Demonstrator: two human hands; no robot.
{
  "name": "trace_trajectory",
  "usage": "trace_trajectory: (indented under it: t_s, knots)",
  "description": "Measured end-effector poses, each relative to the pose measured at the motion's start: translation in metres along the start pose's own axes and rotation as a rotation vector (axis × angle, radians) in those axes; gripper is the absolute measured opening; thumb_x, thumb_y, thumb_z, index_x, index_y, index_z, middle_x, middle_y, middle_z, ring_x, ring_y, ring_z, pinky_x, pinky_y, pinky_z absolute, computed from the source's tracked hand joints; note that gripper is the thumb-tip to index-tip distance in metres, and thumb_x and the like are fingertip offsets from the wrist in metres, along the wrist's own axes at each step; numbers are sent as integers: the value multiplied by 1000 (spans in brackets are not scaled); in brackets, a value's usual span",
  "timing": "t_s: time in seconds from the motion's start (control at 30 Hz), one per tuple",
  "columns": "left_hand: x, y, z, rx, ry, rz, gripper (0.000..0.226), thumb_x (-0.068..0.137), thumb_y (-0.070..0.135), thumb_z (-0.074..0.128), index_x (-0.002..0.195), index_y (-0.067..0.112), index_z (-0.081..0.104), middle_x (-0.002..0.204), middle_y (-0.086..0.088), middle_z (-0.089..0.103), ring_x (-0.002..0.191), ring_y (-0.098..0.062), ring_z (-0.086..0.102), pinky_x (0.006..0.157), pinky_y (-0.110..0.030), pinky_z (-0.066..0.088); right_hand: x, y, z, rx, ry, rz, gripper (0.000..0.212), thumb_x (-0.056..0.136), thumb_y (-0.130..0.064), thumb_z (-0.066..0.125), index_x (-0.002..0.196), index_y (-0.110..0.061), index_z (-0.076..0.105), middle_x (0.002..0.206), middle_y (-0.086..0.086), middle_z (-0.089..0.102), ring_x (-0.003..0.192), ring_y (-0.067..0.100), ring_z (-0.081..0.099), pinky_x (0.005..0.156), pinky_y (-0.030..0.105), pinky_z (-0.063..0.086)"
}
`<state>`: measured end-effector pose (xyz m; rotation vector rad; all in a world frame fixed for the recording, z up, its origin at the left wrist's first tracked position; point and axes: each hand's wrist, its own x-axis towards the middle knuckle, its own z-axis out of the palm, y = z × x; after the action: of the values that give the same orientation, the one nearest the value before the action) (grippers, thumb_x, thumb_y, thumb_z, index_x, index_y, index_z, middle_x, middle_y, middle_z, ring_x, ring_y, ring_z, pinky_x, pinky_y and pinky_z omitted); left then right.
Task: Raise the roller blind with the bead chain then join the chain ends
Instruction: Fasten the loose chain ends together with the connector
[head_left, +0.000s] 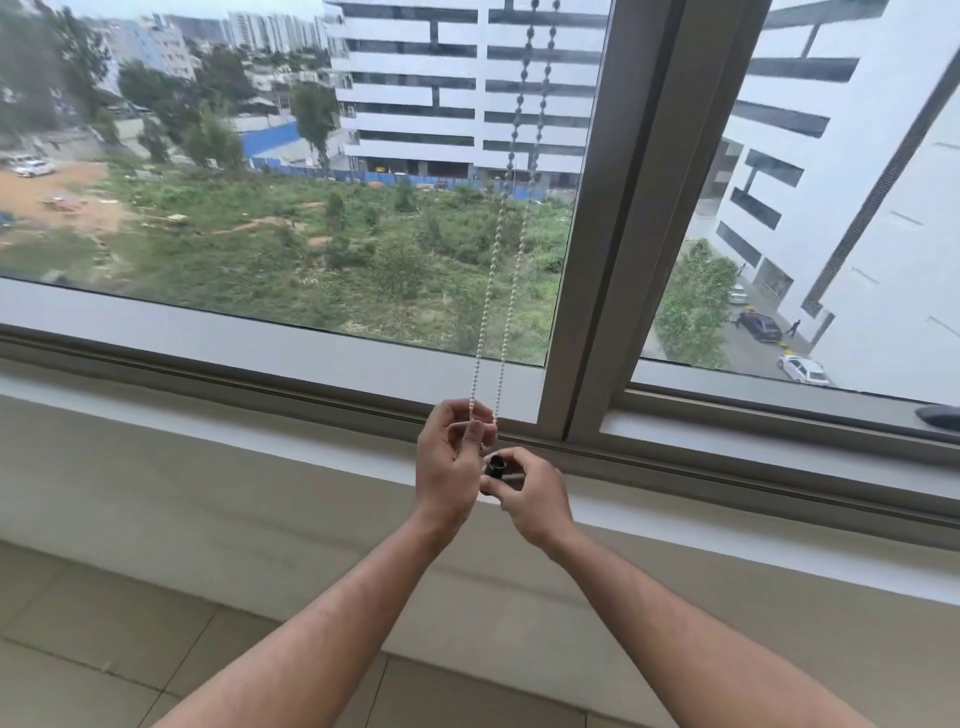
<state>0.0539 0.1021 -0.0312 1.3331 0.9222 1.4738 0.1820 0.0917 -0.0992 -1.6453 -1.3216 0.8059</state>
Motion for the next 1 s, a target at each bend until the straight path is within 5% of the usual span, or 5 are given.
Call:
trace_trajectory:
  t_s: [0.1, 0.3, 0.7, 0.83, 1.0]
  knots:
    - [-4, -1, -1, -52, 35, -27, 11, 97, -1, 61, 98, 9, 63, 97, -7, 70, 79, -12, 71, 81, -41, 61, -16, -11, -9, 117, -95, -45, 25, 87, -21, 82, 109, -30, 75, 100, -4, 78, 87, 11, 73, 74, 30, 58]
    - [-13, 6, -5, -98, -18, -79, 15, 96, -1, 62, 95, 14, 67, 89, 5, 74, 83, -17, 68, 80, -30, 57, -36, -25, -25, 260, -183, -78, 30, 92, -16, 77, 117, -32, 72, 98, -3, 74, 82, 10, 68, 73, 34, 58]
    - [-19, 5, -3, -100, -60, -96, 7, 93, 2, 69, 99, 6, 68, 88, -4, 72, 87, -25, 68, 89, -40, 58, -40, -21, -24, 198, -22, -69, 29, 78, -27, 89, 102, -31, 75, 94, -5, 78, 81, 10, 65, 79, 26, 56]
    - [-20, 4, 0, -61, -73, -86, 6, 93, 3, 69, 99, 5, 68, 89, -8, 71, 85, -22, 69, 83, -33, 58, -40, -21, -23, 209, -3, -38, 28, 74, -31, 91, 98, -31, 75, 91, 2, 78, 84, 31, 73, 82, 42, 60]
    - [-22, 4, 2, 33, -41, -21, 8, 93, -1, 67, 96, 7, 68, 90, -4, 73, 81, -8, 68, 76, -19, 54, -39, -28, -24, 217, 7, -63, 33, 73, -36, 92, 98, -23, 75, 88, 7, 78, 80, 32, 74, 77, 43, 60]
